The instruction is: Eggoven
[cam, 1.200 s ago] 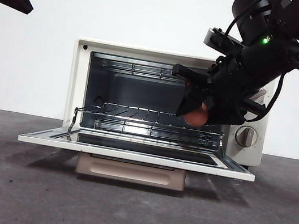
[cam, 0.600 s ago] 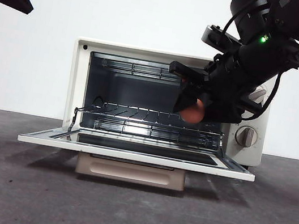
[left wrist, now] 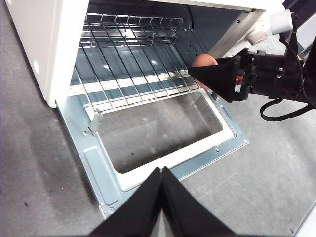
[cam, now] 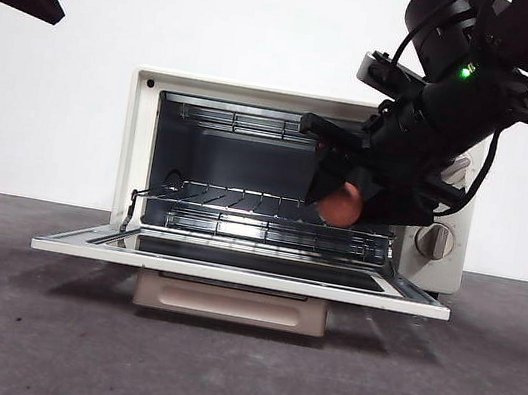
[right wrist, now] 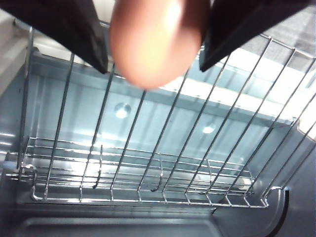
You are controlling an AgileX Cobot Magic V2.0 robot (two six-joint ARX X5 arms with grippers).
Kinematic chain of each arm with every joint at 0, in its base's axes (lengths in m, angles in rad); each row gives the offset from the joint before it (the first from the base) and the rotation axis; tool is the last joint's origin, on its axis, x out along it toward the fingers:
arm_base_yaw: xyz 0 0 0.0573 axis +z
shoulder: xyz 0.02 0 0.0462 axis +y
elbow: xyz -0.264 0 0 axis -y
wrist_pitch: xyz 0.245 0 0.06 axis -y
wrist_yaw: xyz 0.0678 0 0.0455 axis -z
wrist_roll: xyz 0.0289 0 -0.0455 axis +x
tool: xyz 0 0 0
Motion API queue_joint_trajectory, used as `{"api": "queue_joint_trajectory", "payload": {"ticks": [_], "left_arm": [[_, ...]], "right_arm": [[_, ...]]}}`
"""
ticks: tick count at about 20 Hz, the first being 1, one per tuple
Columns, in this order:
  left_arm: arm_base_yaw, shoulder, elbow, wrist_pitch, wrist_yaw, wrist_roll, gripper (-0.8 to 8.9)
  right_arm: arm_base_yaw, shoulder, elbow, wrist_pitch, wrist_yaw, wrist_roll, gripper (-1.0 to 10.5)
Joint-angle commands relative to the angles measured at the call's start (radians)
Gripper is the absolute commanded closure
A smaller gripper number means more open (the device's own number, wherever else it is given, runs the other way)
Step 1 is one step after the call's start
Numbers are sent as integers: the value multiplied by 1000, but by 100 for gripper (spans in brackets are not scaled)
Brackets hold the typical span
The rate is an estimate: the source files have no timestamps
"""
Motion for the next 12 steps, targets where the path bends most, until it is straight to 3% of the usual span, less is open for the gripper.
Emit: {"api": "queue_joint_trajectory", "payload": {"ticks": [1, 12], "left_arm": [[-6, 5, 10, 8, 3, 2, 807], [-6, 5, 10, 8, 3, 2, 807]], "right_arm": [[6, 23, 18, 10, 2, 16, 635], [7, -56, 18, 0, -8, 16, 625]]}}
